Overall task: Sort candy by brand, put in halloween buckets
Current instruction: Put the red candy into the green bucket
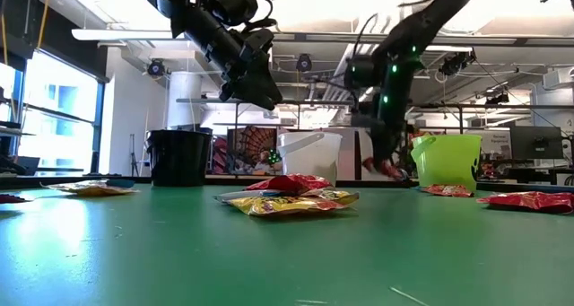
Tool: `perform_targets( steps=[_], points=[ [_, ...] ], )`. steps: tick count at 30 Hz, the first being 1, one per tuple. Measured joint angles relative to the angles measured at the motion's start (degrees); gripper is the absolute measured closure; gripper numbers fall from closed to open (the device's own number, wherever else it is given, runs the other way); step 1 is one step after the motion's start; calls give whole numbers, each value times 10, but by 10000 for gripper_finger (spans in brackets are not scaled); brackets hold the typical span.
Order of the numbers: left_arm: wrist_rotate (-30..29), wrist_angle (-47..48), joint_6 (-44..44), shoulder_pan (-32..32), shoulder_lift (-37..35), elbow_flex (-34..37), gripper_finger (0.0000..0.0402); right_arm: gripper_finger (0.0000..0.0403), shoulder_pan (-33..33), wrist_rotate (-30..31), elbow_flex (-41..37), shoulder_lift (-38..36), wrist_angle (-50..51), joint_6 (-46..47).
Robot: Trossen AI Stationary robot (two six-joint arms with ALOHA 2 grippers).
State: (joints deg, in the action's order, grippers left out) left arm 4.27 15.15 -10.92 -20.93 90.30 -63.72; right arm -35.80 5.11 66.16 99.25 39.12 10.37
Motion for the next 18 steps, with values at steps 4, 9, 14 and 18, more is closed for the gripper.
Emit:
perform_targets(
  steps=[4, 9, 14, 18],
  points=[
    [0, 0, 0, 0, 0, 0, 248, 402, 12, 1, 34, -42, 53, 29],
    [0, 0, 0, 0, 0, 0, 248, 402, 7, 49, 100, -99, 134, 68],
    [0, 0, 0, 0, 0, 0, 248, 402, -44, 152, 165, -120, 228, 89],
    [0, 0, 0, 0, 0, 0, 248, 402, -97, 159, 155, -119, 221, 75]
  ],
)
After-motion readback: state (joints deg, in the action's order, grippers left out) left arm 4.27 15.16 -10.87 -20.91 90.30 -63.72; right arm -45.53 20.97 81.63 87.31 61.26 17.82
